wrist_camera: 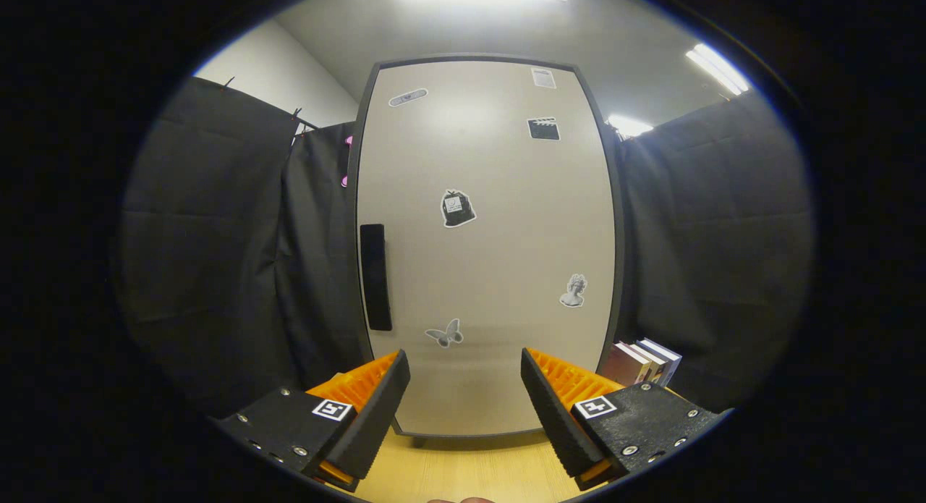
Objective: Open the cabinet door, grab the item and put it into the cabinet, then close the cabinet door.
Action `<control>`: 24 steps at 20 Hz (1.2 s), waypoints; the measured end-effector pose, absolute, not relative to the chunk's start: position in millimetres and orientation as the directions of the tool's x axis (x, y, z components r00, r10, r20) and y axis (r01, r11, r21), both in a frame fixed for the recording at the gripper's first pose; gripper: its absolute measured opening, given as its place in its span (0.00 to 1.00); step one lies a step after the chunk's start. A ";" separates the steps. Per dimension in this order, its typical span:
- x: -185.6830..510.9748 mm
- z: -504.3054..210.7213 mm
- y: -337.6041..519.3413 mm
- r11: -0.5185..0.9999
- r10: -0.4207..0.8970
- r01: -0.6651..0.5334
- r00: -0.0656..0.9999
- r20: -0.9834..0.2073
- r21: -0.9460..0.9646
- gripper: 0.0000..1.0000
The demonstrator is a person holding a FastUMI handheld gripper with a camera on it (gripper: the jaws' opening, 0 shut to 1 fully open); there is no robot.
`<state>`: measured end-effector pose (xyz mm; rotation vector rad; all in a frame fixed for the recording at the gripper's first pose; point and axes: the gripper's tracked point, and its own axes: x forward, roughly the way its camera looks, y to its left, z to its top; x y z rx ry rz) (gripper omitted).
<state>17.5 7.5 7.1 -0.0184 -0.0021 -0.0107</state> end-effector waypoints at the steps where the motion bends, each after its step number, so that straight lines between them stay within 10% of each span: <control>1: 18.6 7.0 7.9 1.000 -0.012 0.012 1.000 0.000 -0.020 0.96; 24: 123.6 12.3 106.6 0.997 0.071 -0.072 0.997 -0.027 -0.033 0.88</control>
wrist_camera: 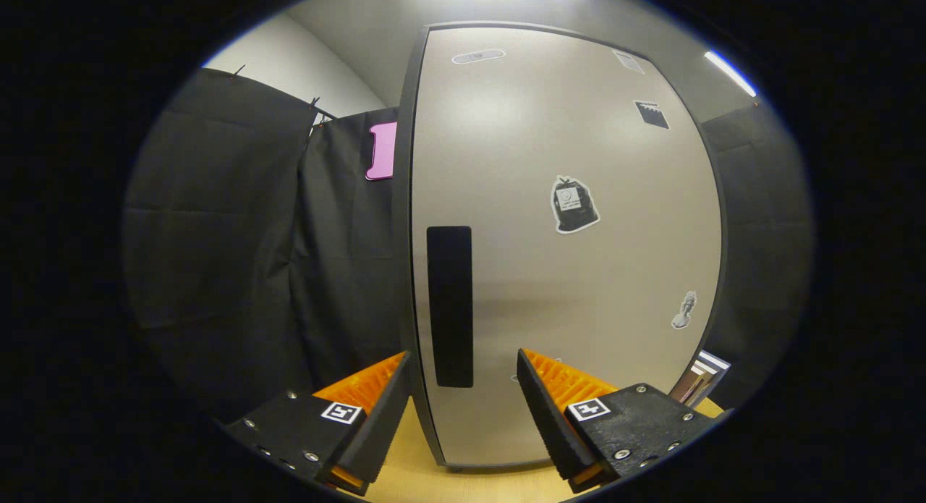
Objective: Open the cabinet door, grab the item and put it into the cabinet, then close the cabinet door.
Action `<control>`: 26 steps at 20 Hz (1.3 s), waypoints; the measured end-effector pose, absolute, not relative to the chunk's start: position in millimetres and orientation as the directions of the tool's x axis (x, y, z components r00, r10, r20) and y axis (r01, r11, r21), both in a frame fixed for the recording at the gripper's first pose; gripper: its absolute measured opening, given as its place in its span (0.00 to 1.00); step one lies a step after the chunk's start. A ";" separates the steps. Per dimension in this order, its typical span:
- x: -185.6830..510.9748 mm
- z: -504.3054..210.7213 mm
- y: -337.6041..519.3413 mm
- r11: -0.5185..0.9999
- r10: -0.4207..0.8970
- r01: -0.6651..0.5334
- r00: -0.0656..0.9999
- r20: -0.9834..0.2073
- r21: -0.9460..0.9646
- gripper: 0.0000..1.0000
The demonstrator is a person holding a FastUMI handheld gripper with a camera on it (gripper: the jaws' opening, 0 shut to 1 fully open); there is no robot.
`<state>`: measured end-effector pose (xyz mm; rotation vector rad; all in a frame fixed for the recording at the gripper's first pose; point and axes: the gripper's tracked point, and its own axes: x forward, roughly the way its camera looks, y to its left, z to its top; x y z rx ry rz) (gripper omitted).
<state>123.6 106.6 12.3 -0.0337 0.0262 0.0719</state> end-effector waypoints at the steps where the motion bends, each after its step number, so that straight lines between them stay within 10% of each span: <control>1: 126.3 7.6 106.5 0.997 0.059 -0.061 0.997 -0.051 -0.040 0.86; 9: 146.9 -5.8 112.6 0.999 0.039 -0.043 0.994 -0.106 -0.028 0.37; 26: 93.6 -6.6 107.2 0.975 0.197 -0.207 0.973 -0.121 -0.078 0.29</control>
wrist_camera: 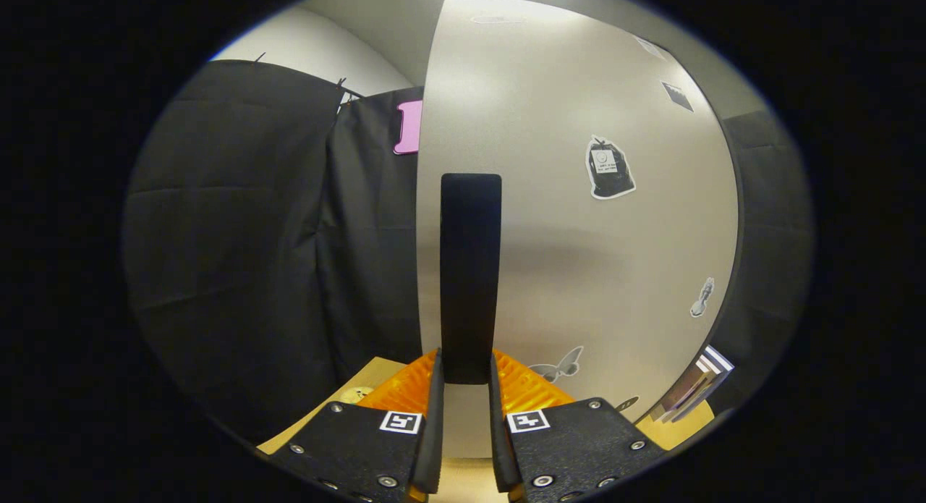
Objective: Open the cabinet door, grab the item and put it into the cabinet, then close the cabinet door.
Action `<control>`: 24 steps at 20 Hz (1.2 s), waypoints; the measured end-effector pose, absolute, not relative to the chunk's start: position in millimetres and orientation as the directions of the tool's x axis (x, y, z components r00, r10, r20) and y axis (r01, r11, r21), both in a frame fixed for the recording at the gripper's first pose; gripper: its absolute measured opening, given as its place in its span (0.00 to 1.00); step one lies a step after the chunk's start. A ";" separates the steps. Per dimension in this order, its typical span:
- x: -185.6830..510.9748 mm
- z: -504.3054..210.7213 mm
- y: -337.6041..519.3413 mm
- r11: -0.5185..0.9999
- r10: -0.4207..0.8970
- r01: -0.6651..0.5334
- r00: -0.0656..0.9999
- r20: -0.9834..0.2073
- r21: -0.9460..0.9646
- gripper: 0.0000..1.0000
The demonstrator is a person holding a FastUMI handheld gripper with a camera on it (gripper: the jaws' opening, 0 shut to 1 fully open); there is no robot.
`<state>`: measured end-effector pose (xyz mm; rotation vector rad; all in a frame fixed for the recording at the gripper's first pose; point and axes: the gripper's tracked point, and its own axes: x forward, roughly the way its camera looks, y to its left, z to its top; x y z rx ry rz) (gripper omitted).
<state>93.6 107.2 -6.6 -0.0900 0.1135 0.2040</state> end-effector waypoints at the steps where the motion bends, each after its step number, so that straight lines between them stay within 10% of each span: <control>1: 84.4 -6.2 104.5 0.972 0.209 -0.220 0.970 -0.126 -0.077 0.29; 24: 46.3 -14.1 70.6 0.827 0.549 -0.561 0.819 -0.170 -0.029 0.29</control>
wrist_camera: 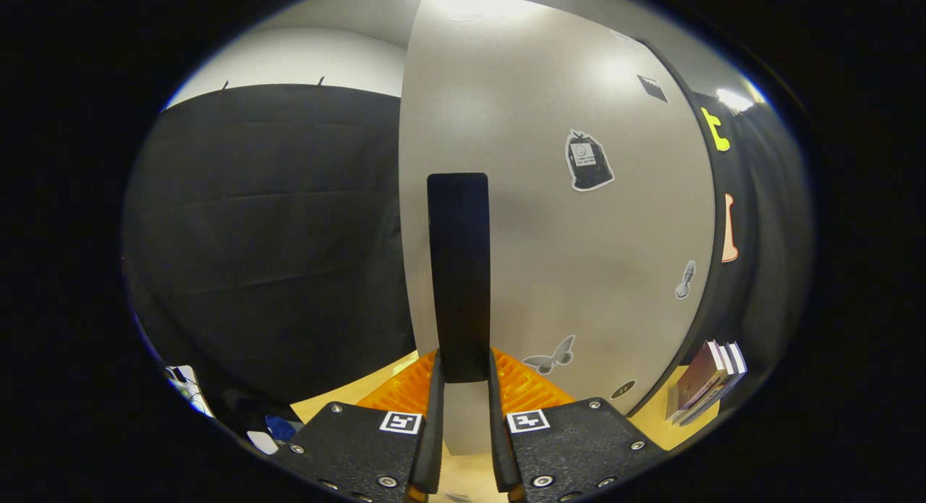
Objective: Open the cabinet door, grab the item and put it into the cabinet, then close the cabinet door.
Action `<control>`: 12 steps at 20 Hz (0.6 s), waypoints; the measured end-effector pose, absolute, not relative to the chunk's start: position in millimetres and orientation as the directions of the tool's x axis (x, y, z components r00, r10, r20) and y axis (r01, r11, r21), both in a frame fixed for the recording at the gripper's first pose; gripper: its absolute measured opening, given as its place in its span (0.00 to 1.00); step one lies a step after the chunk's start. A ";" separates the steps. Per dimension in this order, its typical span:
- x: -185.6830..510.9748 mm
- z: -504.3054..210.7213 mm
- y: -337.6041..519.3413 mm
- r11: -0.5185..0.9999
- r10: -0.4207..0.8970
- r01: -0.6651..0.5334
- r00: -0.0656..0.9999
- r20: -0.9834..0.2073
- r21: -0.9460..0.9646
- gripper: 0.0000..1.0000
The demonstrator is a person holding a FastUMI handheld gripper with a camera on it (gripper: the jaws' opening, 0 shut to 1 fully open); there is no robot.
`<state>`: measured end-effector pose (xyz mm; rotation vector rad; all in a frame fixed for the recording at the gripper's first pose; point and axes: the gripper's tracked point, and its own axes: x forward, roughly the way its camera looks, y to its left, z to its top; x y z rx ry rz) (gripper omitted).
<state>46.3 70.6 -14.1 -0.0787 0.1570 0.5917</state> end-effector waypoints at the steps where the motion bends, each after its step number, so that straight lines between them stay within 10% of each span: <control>1: 47.0 -13.9 69.4 0.820 0.559 -0.571 0.811 -0.172 -0.029 0.29; 12: 49.2 -13.5 51.7 0.781 0.618 -0.625 0.770 -0.158 0.007 0.28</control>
